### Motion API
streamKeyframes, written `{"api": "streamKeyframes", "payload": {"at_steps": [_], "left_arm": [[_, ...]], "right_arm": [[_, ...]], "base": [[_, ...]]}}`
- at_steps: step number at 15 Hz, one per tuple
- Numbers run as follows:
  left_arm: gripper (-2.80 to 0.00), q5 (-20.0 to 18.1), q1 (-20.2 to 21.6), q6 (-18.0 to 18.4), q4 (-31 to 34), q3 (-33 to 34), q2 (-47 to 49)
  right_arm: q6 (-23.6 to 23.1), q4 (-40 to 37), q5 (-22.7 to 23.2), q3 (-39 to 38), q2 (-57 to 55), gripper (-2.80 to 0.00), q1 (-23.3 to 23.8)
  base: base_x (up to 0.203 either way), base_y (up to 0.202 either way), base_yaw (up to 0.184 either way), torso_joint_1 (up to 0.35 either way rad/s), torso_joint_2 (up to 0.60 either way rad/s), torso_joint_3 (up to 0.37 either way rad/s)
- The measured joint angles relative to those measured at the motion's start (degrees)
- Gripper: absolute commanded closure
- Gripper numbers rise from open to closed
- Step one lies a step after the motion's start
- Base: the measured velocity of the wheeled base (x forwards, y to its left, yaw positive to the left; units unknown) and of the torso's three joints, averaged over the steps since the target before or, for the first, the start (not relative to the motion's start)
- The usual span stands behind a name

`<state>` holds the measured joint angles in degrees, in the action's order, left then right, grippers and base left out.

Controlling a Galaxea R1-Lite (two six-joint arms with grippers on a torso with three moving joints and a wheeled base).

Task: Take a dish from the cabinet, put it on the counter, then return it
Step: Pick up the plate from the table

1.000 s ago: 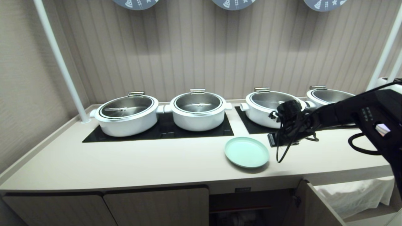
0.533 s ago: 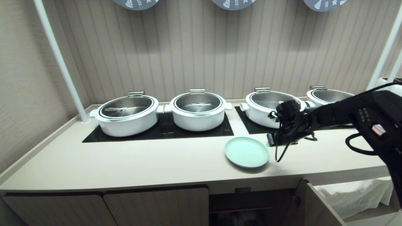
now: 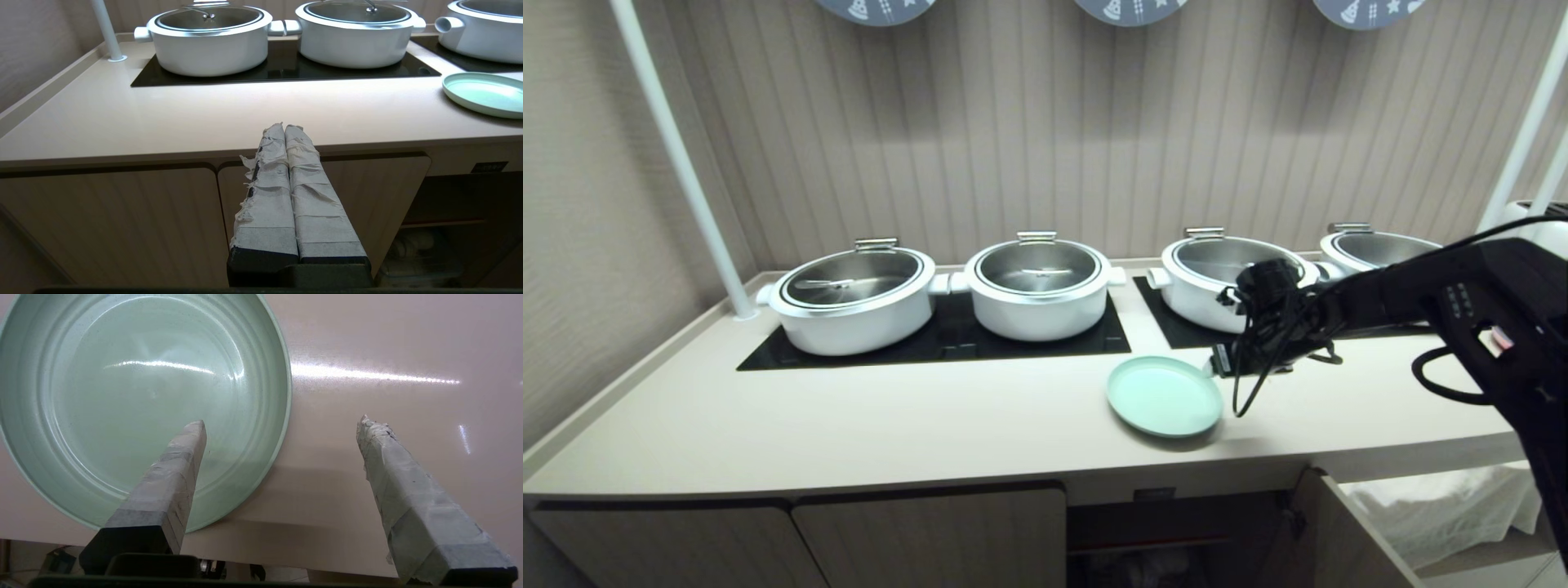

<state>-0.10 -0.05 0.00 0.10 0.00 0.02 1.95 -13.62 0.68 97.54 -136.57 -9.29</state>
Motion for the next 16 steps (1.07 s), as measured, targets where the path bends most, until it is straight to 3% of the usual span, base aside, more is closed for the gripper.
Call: {"api": "streamKeyframes", "payload": {"at_steps": [11,16], "left_arm": [[0.00,0.0,0.0,0.0,0.0,0.0,0.0],[0.00,0.0,0.0,0.0,0.0,0.0,0.0]], "right_arm": [[0.2,-0.4,0.2,2.5,-3.2,-2.80,0.0],[0.2,-4.3,0.3,7.0,-5.5,-2.80,-0.4]], "base": [[0.000,0.000,0.000,0.000,0.00,0.000],[0.000,0.000,0.000,0.000,0.00,0.000]]}}
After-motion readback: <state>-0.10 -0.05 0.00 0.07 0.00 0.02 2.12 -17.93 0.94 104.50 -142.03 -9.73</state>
